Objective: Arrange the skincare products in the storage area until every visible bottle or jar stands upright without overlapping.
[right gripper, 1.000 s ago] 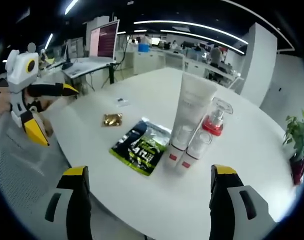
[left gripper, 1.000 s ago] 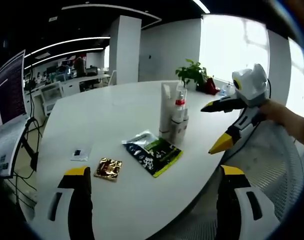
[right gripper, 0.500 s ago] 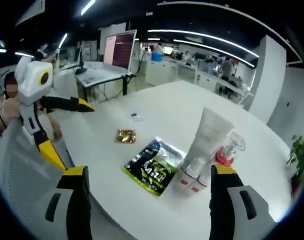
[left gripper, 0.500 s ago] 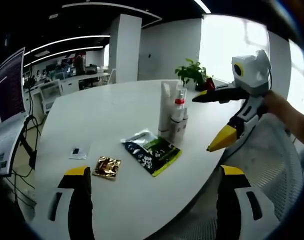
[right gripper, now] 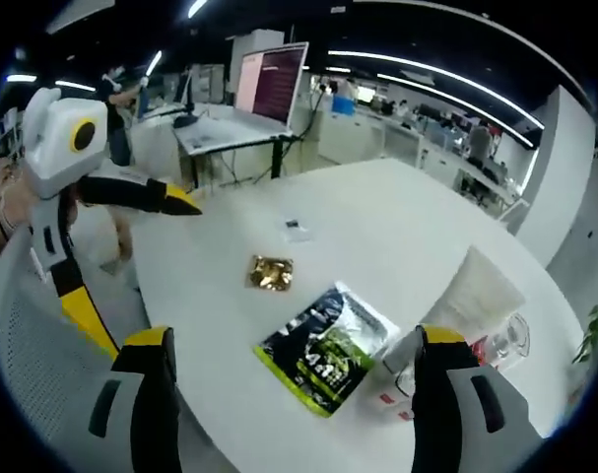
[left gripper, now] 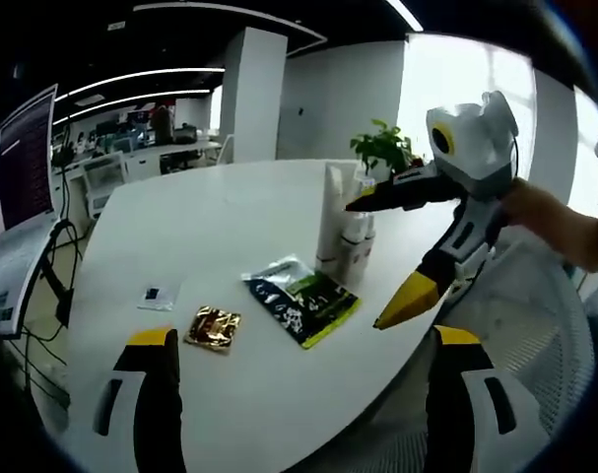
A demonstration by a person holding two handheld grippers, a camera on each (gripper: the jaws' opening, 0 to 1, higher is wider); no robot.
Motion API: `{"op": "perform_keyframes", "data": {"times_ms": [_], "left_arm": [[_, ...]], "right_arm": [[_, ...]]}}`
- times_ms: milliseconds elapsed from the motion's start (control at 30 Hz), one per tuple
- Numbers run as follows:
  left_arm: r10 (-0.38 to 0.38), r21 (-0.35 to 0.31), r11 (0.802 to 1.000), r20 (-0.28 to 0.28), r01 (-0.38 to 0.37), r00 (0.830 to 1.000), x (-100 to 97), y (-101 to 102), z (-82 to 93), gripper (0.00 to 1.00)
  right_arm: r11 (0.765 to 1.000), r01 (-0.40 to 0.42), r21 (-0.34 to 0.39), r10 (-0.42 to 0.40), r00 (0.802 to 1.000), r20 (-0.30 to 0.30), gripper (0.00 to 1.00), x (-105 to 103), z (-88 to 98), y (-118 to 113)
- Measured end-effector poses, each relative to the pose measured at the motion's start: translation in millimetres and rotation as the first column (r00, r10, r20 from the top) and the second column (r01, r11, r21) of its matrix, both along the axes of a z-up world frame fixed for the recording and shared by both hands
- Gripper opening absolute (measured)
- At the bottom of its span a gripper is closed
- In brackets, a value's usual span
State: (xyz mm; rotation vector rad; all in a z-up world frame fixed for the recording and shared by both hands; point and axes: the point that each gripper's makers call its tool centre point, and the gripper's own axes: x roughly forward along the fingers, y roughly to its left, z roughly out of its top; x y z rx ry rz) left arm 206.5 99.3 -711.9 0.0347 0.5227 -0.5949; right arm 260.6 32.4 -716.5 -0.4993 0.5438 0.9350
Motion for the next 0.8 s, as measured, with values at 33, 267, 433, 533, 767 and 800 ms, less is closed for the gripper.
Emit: {"op": "perform_keyframes", "data": {"times_ms": [33,267,433,533,767,800], "left_arm": [[0.0,-0.001,1.0,-0.001,0.0,1.0,-0.1,-0.1,0.0,0.99],[0.0,0.018,1.0,0.001,0.0,1.0,0.1,1.0,-1.7,0.99],[0.007,0.016,1.0,-0.003,-0.007,1.0,0.5,2.2,-3.2,0.99],[0.013,0.017,1.0,-0.005,-0.013,1.0,1.0,3.4,-3.8,0.99],[0.014,0.031,0.999,-0.012,-0.013,1.0,-0.1,4.0,-6.4,0.99],[0.016,0.026,1.0,-0.013,-0.016,1.0,0.2,4.2,-6.2,0.99]], "right_arm": [[1.0,-0.009,-0.001,0.009,1.0,-0.001,1.0,0.6,-1.8,3.4],[0.995,-0.09,-0.034,0.089,0.996,-0.022,0.99,6.4,-21.5,30.5],[0.992,-0.119,-0.041,0.117,0.993,-0.034,0.99,15.6,-31.7,41.9],[0.991,-0.128,-0.041,0.127,0.991,-0.045,0.96,20.3,-38.9,48.7],[0.992,-0.127,-0.016,0.125,0.988,-0.088,0.91,28.4,-50.6,60.1],[0.992,-0.127,-0.013,0.125,0.987,-0.097,0.91,28.6,-52.3,61.1]]}}
